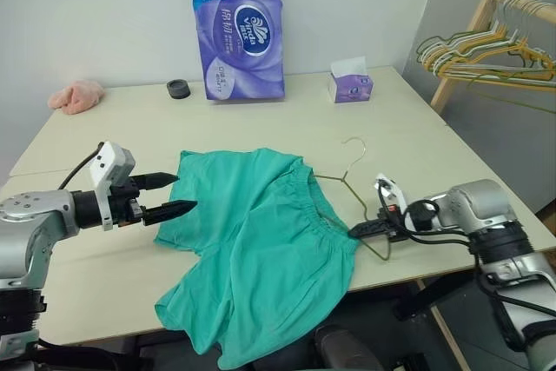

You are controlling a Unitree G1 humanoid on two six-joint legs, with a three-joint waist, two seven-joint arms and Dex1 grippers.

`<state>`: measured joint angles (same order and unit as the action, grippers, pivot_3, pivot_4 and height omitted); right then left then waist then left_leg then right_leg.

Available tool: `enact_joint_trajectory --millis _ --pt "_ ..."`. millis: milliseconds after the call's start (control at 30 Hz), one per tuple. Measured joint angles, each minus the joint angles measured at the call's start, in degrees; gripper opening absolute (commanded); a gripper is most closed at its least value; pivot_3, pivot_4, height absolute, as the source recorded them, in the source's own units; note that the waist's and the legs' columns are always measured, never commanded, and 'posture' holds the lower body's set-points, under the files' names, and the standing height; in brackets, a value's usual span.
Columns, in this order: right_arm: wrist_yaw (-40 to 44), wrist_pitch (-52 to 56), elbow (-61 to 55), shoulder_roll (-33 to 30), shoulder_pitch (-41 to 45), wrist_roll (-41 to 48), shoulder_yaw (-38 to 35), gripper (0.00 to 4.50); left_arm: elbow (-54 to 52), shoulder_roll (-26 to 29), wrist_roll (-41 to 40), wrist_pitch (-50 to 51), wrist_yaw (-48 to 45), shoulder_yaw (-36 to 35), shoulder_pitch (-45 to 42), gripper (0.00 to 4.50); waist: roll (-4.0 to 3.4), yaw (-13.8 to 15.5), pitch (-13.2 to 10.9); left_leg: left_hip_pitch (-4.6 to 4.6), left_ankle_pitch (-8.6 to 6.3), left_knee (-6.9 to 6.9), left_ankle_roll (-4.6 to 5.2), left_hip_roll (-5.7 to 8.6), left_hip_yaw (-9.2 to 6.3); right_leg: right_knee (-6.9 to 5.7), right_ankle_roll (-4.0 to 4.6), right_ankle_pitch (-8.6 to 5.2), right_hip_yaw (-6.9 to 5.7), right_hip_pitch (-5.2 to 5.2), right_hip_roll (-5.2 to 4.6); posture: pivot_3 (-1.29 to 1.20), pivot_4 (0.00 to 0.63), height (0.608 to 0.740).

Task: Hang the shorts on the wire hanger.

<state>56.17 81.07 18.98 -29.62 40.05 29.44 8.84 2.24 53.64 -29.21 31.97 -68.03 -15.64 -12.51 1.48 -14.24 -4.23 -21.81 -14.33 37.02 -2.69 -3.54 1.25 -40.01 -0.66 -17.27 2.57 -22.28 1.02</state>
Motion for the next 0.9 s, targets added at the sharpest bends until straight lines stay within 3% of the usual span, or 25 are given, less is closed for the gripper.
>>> enact_joint_trajectory --millis 300,500,700,900 --pt "-12.0 3.5 5.0 8.4 4.0 0.1 -11.5 0.0 0.0 -1.3 0.0 0.0 1.4 0.0 -1.4 4.48 0.01 0.4 0.0 -0.09 0.0 -0.01 0.0 0.03 0.0 0.03 0.0 0.0 0.0 -0.02 -0.04 -0.19 0.014 0.74" --pt "-14.2 4.2 -2.0 11.1 6.5 3.1 -14.6 0.0 1.9 -3.3 0.0 0.3 5.4 -0.1 -6.3 4.48 0.02 0.4 0.0 -0.09 0.0 0.0 0.0 0.02 -0.13 -0.02 0.0 0.01 -0.1 -0.02 -0.03 -0.2 0.0 0.74" --pt "-12.8 -0.6 -15.8 9.5 6.9 4.2 -6.6 0.0 7.9 -3.6 0.9 -2.1 8.8 -0.4 -16.2 4.48 0.08 0.3 0.2 -0.2 0.0 0.0 0.0 0.04 -0.24 0.05 0.0 0.0 -0.19 -0.04 -0.03 -0.2 0.0 0.74" --pt "-9.8 -7.9 -22.4 4.7 5.6 2.7 2.7 0.0 9.7 -2.0 2.1 -5.0 4.6 2.3 -24.3 4.48 0.11 0.3 0.2 -0.23 0.0 0.01 -0.01 0.08 -0.26 0.06 0.0 0.0 -0.2 -0.04 -0.07 -0.2 0.0 0.74"
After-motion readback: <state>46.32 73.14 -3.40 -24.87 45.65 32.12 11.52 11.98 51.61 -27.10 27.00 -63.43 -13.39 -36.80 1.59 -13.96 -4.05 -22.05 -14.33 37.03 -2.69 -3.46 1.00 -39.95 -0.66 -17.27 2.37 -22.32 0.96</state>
